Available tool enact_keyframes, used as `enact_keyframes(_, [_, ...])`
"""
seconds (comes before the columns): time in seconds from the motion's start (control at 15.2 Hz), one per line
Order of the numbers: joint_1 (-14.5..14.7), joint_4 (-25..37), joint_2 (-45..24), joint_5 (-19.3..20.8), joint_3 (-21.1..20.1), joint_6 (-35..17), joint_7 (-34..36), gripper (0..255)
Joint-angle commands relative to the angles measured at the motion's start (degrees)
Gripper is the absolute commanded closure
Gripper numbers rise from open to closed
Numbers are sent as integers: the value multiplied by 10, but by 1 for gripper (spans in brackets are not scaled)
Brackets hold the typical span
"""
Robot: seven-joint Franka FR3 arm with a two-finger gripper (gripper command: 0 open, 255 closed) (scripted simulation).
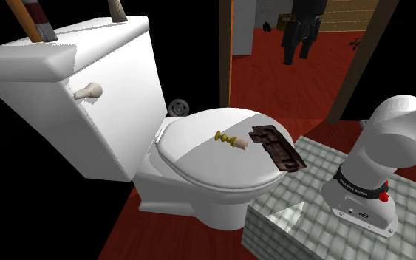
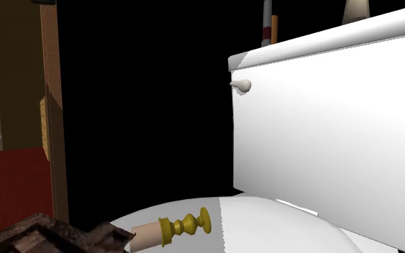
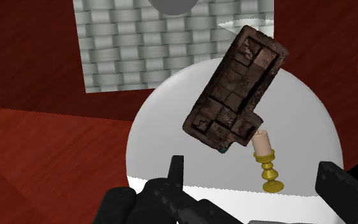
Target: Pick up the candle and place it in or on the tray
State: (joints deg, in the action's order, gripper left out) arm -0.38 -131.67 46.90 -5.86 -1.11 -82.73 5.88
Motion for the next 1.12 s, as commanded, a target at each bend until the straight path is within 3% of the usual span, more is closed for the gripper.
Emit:
enact_keyframes(0.0, [0,0,0,0,0,0,0,0])
enact_keyframes(0.53, [20,-114,-39,-39,-32,-162,3,0])
enact_keyframes(1.06, [46,-179,-140,-83,-69,-339,-2,0])
